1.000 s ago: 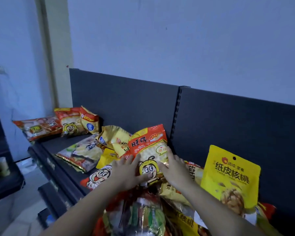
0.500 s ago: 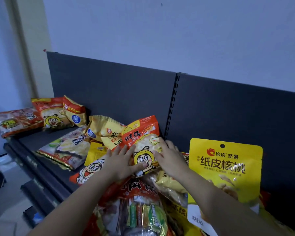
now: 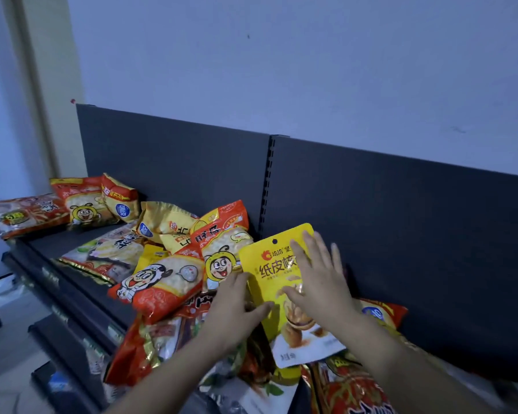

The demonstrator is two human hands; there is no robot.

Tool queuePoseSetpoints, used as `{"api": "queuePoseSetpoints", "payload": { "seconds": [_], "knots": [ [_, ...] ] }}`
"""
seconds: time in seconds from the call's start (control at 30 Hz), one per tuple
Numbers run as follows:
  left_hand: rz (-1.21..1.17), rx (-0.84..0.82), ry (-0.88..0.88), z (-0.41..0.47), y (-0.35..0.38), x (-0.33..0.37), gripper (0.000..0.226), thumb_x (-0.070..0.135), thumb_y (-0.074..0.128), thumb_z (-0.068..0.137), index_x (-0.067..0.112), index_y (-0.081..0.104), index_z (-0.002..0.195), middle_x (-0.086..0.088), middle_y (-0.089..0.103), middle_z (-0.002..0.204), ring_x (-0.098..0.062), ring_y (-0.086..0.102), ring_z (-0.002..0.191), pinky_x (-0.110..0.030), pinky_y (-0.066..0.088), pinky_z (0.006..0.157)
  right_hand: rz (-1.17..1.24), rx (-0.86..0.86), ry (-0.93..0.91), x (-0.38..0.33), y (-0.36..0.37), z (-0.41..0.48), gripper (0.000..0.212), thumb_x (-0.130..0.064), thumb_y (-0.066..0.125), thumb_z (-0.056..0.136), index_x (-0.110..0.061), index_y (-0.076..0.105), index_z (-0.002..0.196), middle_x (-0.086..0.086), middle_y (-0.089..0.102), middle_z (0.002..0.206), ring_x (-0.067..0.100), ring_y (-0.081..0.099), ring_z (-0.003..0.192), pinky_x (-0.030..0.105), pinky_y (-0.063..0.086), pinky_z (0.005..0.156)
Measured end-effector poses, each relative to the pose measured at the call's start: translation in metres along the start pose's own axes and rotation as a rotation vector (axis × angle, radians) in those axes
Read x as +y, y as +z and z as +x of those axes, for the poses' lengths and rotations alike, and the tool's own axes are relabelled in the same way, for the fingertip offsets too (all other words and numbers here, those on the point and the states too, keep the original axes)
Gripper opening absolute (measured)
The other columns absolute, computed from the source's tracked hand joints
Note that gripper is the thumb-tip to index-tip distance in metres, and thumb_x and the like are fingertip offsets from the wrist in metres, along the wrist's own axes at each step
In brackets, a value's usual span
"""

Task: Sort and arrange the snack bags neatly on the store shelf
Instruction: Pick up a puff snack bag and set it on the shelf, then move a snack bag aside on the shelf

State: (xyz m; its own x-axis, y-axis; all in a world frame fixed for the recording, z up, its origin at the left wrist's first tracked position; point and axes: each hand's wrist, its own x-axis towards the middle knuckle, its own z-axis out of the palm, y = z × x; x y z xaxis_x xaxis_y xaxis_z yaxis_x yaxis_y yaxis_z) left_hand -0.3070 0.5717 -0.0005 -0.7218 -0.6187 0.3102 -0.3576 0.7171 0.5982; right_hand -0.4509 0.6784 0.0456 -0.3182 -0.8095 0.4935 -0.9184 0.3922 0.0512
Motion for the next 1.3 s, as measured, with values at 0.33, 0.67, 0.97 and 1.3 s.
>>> {"api": "queuePoseSetpoints", "payload": {
  "seconds": [0.33, 0.67, 0.97, 1.3],
  "knots": [
    [-0.537, 0.197, -0.164, -0.042, 0.049, 0.052, 0.086, 0.018, 0.079, 0.073, 0.041, 0.019, 0.131, 0.008, 0.044, 0.132, -0.015, 0.047, 0.122, -0.039, 0.045, 0.101, 0.777, -0.055, 0.340, 0.030, -0.007, -0.079, 0.082, -0.013, 0.072, 0.081, -0.024, 0.021, 0.145, -0.014, 0.037, 0.135, 0.008, 0.036, 0.127, 0.005, 0.037, 0.082],
    [-0.428, 0.265, -0.046, -0.060, -0.026, 0.085, 0.092, 0.035, 0.074, 0.079, 0.023, 0.016, 0.150, 0.009, 0.018, 0.153, -0.007, 0.018, 0.140, -0.018, 0.030, 0.108, 1.255, 0.256, 0.377, 0.004, -0.050, -0.055, 0.036, -0.002, 0.056, 0.091, -0.014, 0.052, 0.124, 0.001, 0.062, 0.111, 0.018, 0.058, 0.107, 0.033, 0.046, 0.088],
    [-0.366, 0.271, -0.079, -0.089, -0.122, 0.014, 0.075, 0.037, 0.080, 0.072, 0.029, 0.040, 0.135, 0.010, 0.036, 0.135, -0.012, 0.037, 0.129, -0.033, 0.039, 0.104, 1.539, 0.198, 0.466, -0.114, -0.041, 0.015, 0.049, -0.009, 0.055, 0.093, -0.022, 0.036, 0.136, 0.010, 0.062, 0.107, 0.017, 0.056, 0.091, 0.025, 0.043, 0.075],
    [-0.293, 0.249, -0.259, -0.084, -0.256, -0.161, 0.094, 0.024, 0.080, 0.072, 0.015, 0.024, 0.147, 0.007, 0.028, 0.143, -0.001, 0.029, 0.126, -0.013, 0.026, 0.099, 1.171, -0.563, 0.024, -0.295, -0.008, 0.123, 0.094, -0.029, 0.079, 0.073, -0.029, 0.023, 0.148, 0.004, 0.021, 0.153, 0.020, 0.031, 0.137, 0.024, 0.032, 0.095]
  ]
}}
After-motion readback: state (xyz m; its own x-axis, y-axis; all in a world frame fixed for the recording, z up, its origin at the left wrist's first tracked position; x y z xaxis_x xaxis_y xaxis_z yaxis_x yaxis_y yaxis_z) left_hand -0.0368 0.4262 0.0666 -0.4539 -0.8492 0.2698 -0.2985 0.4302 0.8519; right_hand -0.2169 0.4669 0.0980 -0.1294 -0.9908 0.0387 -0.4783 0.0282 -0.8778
